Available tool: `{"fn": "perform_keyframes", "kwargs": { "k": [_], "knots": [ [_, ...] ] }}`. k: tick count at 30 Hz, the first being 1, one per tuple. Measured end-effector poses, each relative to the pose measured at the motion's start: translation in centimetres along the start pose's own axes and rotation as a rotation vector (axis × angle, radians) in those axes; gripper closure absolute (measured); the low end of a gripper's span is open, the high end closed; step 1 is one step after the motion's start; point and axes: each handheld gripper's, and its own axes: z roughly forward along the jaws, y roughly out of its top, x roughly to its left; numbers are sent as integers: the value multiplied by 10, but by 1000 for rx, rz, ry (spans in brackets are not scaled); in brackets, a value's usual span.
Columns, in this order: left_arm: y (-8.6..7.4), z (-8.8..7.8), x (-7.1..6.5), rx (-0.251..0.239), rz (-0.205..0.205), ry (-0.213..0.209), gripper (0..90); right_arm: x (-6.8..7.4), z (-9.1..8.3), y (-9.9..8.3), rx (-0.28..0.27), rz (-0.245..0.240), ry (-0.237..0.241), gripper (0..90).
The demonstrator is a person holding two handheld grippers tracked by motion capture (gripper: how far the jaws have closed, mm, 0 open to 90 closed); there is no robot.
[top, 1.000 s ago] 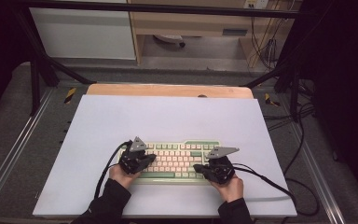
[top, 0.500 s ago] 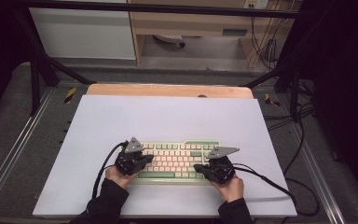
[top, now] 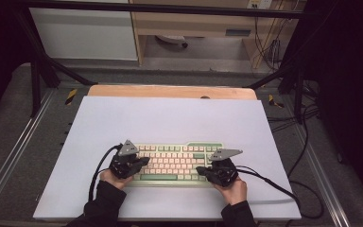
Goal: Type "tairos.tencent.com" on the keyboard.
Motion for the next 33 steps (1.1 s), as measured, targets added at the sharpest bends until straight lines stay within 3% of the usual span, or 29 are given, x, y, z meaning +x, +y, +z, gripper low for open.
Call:
{"fn": "perform_keyframes", "kwargs": {
  "k": [12,33],
  "knots": [
    [-3,-6,10,-11,-27,20,896,0,0,0,1,-2,2,900],
    [-4,7,14,14,-33,46,896,0,1,0,1,1,4,900]
  ]
}}
